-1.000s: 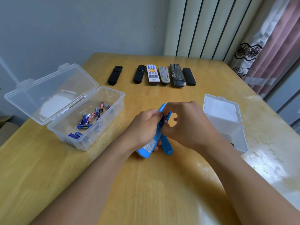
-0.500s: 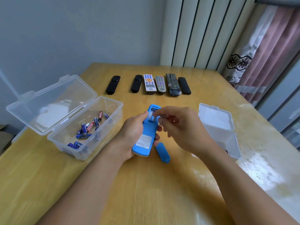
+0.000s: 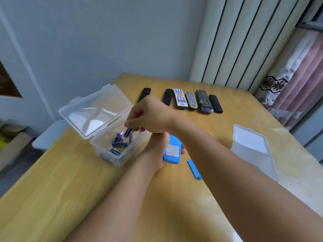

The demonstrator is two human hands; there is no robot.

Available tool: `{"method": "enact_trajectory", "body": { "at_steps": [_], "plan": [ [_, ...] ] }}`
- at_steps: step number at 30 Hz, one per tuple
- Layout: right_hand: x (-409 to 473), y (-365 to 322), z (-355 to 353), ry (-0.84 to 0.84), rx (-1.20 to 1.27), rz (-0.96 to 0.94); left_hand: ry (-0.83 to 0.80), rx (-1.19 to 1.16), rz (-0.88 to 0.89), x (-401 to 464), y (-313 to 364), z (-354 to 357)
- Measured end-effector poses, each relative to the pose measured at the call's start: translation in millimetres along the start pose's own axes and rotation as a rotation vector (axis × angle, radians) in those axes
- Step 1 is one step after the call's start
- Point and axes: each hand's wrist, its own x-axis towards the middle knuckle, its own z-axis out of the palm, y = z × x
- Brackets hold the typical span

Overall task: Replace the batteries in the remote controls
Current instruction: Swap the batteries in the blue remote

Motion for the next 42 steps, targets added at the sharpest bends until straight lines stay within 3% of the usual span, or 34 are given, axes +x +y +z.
{"method": "enact_trajectory", "body": {
  "at_steps": [5, 12, 14, 19, 24, 28, 42],
  "plan": [
    [10, 2, 13, -0.088, -0.189, 0.018, 0.072, 0.01, -0.019, 3, -6, -2],
    [-55, 24, -25, 0.341, -0.121, -0.173, -0.048, 0.127, 0.067, 14, -9, 0],
    [-93, 52, -53, 0.373, -0.184, -0.074, -0.115, 0.043, 0.033, 12, -9, 5],
    [-172, 115, -113, 0.141, -0.247, 0.385, -0.225, 0.099, 0.079, 7, -20, 22],
    [-192, 127, -111, -0.09, -0.359, 0.591, -0.279, 0.13, 0.138, 4, -40, 38],
    [-187, 128, -98, -0.205, -0.668, 0.638, -0.335, 0.162, 0.122, 7, -48, 42],
    [-167, 130, -83, -0.202, -0.593, 0.576, -0.354, 0.214, 0.212, 11, -55, 59]
  ]
}}
